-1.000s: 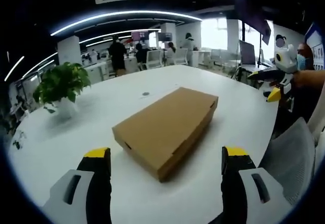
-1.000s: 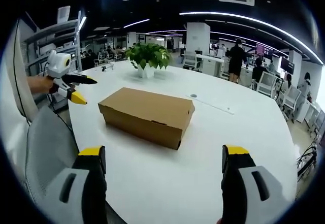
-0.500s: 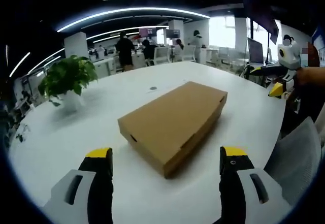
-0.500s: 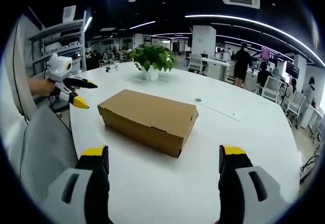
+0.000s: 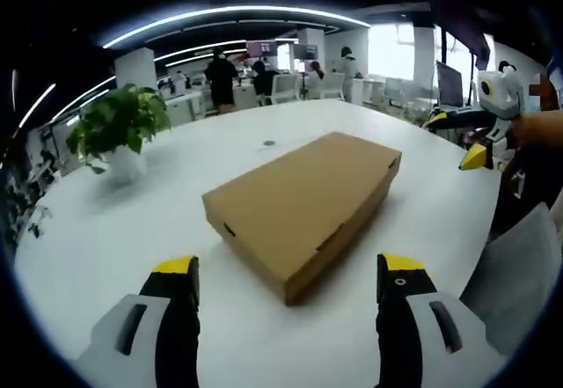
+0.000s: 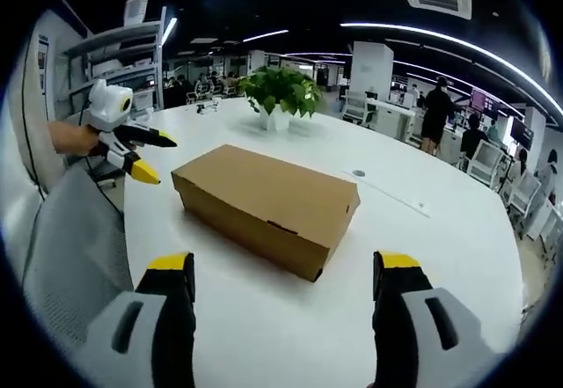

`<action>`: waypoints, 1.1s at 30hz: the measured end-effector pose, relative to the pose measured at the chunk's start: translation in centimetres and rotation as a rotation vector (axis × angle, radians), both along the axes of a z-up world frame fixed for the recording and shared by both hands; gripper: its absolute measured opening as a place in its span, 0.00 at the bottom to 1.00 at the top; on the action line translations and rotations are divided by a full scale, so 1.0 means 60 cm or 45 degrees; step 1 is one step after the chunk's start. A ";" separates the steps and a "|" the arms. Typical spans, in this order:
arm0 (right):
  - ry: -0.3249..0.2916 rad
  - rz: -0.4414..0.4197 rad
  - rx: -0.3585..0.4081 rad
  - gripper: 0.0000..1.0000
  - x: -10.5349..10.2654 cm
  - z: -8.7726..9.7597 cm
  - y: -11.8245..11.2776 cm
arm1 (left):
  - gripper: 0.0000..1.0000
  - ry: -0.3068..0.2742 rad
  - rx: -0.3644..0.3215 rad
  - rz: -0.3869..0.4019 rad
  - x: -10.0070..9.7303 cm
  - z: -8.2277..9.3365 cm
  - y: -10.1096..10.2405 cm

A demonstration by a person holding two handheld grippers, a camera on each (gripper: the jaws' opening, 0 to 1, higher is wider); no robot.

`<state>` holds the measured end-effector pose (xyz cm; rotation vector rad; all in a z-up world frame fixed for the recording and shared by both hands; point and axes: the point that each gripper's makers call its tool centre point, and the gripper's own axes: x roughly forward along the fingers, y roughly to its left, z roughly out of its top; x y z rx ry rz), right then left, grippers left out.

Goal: Operate the shoe box by opening the lid, removing the specified soft item, and placing it in the target area until the item is outside and the box remains undamaged.

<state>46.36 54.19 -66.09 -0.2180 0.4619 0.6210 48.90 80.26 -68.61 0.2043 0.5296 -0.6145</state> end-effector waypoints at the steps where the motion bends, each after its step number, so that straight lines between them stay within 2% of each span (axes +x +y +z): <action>1: 0.003 0.004 0.003 0.77 0.004 -0.002 0.002 | 0.84 0.001 0.002 -0.002 0.000 -0.001 -0.001; 8: 0.013 0.034 0.024 0.73 0.019 -0.012 0.016 | 0.82 0.025 -0.003 -0.002 0.002 -0.013 -0.008; 13: 0.020 0.044 -0.017 0.67 0.031 -0.027 0.016 | 0.79 0.034 -0.004 0.016 0.004 -0.021 -0.011; 15: 0.022 0.050 -0.048 0.65 0.036 -0.035 0.014 | 0.77 0.032 -0.001 0.026 0.006 -0.023 -0.012; 19: 0.031 0.050 -0.045 0.61 0.049 -0.042 0.009 | 0.73 0.025 0.022 0.056 0.012 -0.029 -0.009; 33: 0.066 0.074 -0.058 0.54 0.087 -0.057 -0.005 | 0.71 0.040 -0.010 0.117 0.027 -0.039 -0.016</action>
